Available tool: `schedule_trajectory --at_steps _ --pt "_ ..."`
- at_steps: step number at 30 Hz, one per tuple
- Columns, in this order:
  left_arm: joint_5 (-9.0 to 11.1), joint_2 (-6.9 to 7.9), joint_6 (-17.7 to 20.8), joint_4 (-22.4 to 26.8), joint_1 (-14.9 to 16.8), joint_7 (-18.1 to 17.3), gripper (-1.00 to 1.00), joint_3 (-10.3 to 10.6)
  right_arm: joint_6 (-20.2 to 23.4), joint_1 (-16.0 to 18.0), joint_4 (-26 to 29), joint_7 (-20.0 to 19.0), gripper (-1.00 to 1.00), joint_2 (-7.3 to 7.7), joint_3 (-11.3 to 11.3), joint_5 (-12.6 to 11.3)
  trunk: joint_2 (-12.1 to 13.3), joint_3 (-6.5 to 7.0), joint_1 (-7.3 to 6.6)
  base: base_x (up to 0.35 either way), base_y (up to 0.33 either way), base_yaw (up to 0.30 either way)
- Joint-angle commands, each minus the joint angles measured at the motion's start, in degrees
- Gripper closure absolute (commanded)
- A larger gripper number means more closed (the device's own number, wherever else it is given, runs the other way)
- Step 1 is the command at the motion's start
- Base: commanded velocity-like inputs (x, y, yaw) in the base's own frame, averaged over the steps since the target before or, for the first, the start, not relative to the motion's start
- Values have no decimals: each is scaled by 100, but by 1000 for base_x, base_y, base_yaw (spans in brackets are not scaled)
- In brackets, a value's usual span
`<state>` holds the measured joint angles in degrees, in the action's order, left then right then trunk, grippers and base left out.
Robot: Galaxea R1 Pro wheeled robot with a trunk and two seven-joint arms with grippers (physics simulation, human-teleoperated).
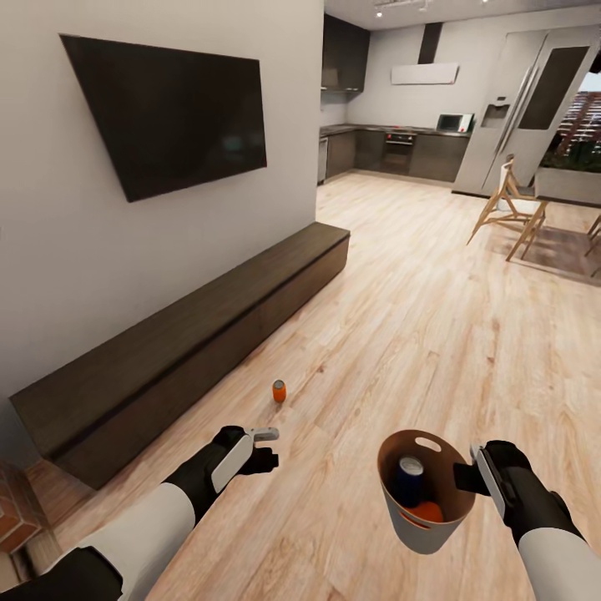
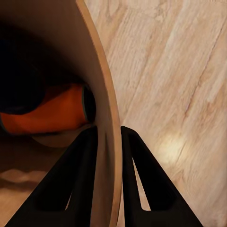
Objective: Put the three can of soda from the living room inside the tash can in the kitchen.
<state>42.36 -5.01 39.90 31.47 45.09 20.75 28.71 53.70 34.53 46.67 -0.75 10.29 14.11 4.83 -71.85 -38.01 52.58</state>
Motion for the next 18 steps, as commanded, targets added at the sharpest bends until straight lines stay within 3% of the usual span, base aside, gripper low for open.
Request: schedule_trajectory --at_steps 1,18 --pt "0 0 0 0 0 0 -100 -1 -3 1 0 -31 100 -1 3 -52 0 10 0 0 0 0" --pt "0 0 0 1 0 -2 -100 -5 -9 1 0 -23 100 -1 4 -52 0 167 0 0 0 0"
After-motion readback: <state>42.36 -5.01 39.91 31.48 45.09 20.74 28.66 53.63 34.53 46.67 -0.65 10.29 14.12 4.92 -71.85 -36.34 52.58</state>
